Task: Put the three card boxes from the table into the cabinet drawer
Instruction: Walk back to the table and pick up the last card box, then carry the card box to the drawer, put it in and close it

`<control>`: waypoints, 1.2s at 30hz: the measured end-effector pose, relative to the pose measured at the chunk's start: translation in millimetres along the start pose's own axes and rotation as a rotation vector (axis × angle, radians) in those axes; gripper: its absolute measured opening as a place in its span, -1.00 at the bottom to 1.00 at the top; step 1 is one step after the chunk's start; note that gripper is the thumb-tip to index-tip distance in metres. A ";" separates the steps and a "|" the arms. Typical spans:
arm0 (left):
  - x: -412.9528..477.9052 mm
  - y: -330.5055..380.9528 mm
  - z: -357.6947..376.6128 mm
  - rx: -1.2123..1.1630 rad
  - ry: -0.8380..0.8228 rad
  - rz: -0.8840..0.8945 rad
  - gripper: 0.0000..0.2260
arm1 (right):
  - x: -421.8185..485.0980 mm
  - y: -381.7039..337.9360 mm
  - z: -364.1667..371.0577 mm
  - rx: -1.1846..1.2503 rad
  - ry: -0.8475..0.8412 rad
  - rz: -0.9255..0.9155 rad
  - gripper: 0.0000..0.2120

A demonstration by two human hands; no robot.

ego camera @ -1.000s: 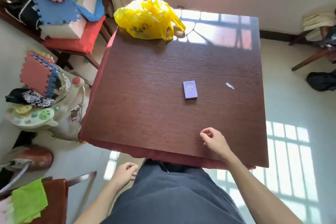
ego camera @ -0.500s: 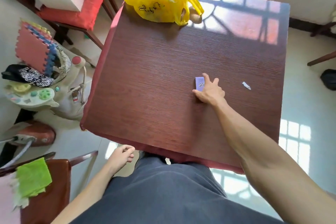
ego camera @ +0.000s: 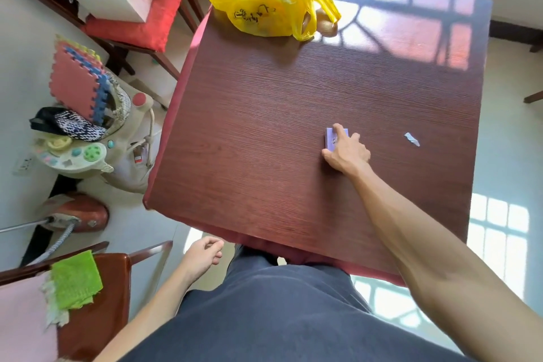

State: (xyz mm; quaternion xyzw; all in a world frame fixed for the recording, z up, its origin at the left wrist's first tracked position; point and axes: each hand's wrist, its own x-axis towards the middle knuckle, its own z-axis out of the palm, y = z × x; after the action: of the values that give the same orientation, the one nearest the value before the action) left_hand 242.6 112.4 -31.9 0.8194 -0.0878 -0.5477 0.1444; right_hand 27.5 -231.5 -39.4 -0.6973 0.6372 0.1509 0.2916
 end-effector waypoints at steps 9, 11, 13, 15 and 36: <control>8.5 -7.2 15.2 0.170 -0.123 0.042 -0.84 | -135.0 74.5 15.4 1.158 -0.233 0.197 -0.57; 12.6 -4.8 15.8 0.248 -0.148 0.067 -0.83 | -171.0 94.9 36.9 1.396 -0.249 0.273 -0.61; 17.0 -1.4 17.8 0.339 -0.171 0.102 -0.84 | -205.1 113.2 63.4 1.624 -0.218 0.341 -0.61; 19.7 2.3 21.1 0.462 -0.206 0.145 -0.85 | -240.9 126.4 87.5 1.834 -0.130 0.401 -0.59; -102.4 24.1 318.8 1.463 -0.670 0.707 -0.79 | -554.9 196.0 336.5 2.437 1.006 1.171 -0.52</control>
State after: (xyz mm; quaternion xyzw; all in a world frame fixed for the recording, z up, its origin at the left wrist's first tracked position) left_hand -90.7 75.8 -48.8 0.4274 -0.7034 -0.4887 -0.2892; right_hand -188.6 410.8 -22.5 0.3594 0.5895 -0.6382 0.3405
